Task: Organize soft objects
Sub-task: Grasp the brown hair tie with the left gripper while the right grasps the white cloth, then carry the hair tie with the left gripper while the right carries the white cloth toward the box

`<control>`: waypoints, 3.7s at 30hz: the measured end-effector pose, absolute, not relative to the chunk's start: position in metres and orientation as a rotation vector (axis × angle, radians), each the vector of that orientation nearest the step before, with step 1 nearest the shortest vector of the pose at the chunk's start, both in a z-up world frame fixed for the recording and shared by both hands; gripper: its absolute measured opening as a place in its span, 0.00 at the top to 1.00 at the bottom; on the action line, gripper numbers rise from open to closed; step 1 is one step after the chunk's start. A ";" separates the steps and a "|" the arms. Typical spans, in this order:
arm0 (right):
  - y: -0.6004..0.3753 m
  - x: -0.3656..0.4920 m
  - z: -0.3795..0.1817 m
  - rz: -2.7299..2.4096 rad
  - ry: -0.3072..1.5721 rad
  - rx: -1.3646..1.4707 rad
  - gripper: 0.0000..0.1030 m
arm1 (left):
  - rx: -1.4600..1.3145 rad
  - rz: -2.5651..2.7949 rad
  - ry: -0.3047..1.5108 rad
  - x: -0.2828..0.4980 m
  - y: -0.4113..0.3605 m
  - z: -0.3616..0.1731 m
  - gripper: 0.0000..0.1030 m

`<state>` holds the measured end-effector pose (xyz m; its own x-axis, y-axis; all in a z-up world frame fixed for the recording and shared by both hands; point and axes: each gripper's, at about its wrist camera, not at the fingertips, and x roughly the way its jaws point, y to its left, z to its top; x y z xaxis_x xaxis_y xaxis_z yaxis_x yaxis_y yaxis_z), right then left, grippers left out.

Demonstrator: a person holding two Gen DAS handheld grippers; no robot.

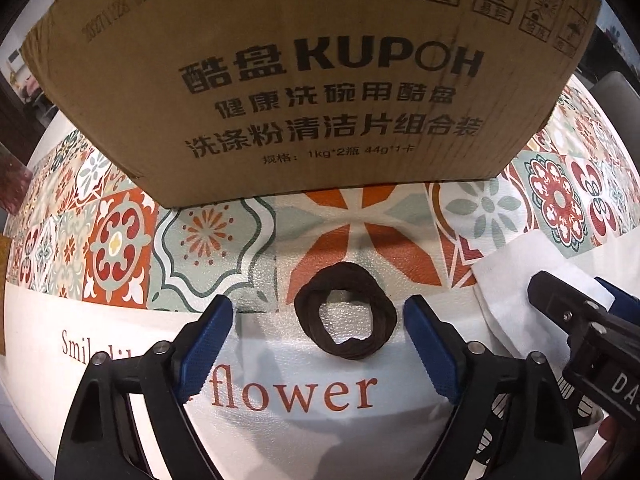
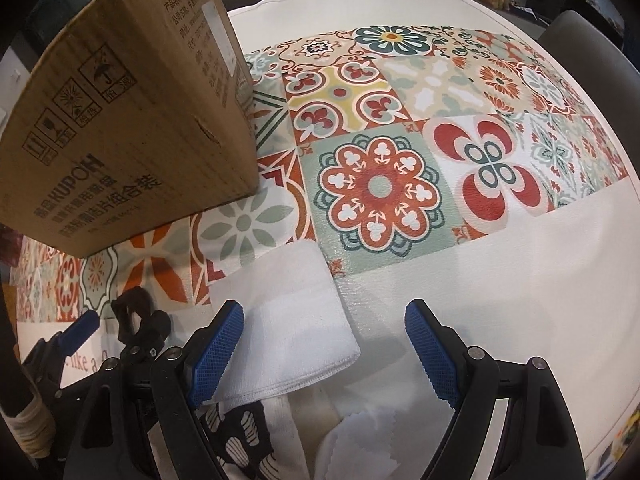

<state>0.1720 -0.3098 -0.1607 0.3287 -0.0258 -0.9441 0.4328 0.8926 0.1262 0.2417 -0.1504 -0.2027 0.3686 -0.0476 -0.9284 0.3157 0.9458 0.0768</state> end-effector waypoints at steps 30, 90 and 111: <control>-0.283 0.176 -0.166 -0.248 1.238 0.325 0.80 | 0.185 -0.253 1.215 0.235 -0.135 -0.195 0.86; -0.231 0.138 0.032 -0.144 0.807 0.220 0.96 | 0.086 -0.243 0.833 0.189 -0.085 -0.006 0.90; -0.222 0.171 0.072 -0.107 0.739 0.192 0.95 | 0.079 -0.257 0.774 0.226 -0.081 0.035 0.90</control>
